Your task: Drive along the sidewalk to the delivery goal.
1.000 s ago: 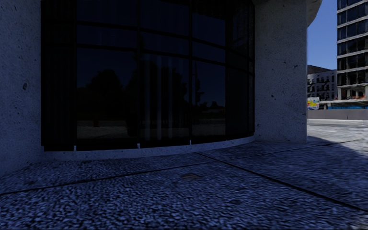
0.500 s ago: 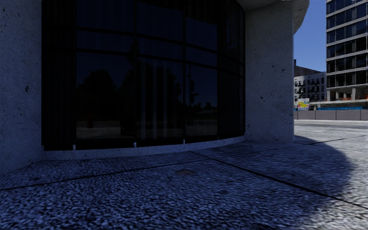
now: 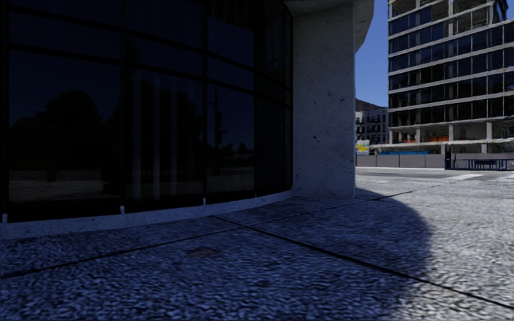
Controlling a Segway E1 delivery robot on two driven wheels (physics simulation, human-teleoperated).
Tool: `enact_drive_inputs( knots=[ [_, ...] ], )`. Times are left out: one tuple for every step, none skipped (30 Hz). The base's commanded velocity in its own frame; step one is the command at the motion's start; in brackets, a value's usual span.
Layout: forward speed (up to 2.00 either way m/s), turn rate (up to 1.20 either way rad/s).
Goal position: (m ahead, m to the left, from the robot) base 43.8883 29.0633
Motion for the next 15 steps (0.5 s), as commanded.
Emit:
enact_drive_inputs(
  knots=[
    [2.0, -0.55],
    [2.0, -0.55],
    [2.0, -0.55],
    [2.0, -0.55],
    [2.0, -0.55],
    [2.0, -0.55],
    [2.0, -0.55],
    [2.0, -0.55],
    [2.0, -0.55],
    [2.0, -0.55],
    [2.0, -0.55],
    [2.0, -0.55],
    [2.0, -0.55],
    [2.0, -0.55],
    [2.0, -0.55]
  ],
)
